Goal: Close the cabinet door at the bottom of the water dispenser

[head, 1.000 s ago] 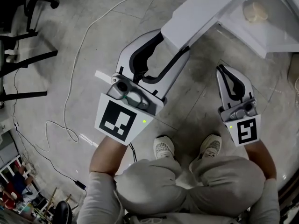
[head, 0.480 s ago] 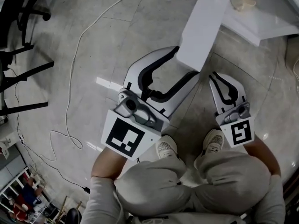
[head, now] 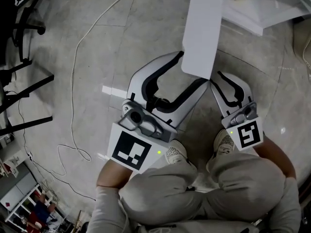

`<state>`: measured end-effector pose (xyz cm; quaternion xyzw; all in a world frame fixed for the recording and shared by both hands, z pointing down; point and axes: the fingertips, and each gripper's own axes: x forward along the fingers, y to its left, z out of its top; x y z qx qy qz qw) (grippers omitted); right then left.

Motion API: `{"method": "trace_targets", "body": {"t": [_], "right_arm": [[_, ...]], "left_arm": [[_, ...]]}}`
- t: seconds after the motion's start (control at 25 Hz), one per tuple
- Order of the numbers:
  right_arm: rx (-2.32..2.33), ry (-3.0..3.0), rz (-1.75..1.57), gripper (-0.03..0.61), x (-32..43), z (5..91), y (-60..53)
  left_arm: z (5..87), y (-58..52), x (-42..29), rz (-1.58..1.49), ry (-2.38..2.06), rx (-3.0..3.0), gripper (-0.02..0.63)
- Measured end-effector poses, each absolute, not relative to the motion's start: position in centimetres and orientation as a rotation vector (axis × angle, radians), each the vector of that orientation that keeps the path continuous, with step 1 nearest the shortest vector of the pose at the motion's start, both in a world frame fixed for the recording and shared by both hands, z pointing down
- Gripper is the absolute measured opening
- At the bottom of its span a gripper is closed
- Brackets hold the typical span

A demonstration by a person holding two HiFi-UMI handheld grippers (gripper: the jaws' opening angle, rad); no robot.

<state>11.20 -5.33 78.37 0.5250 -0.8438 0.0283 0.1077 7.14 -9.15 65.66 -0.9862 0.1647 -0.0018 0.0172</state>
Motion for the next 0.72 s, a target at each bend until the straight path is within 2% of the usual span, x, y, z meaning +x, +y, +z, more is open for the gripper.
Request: {"method": "trace_targets", "body": {"t": [0.32, 0.44, 0.72], "right_arm": [[1.523, -2.495, 0.089, 0.106, 10.7, 79.0, -5.1], [1.529, -2.494, 0.082, 0.11, 10.8, 79.0, -5.4], [1.58, -2.454, 0.082, 0.134, 11.2, 79.1, -5.7]], "left_arm": [[65.7, -8.2, 7.6, -0.003, 0.484, -3.07, 0.192], [65.6, -7.0, 8.5, 0.006, 0.431, -3.047, 0.12], [65.9, -5.9, 10.1, 0.002, 0.329, -3.051, 0.12]]}}
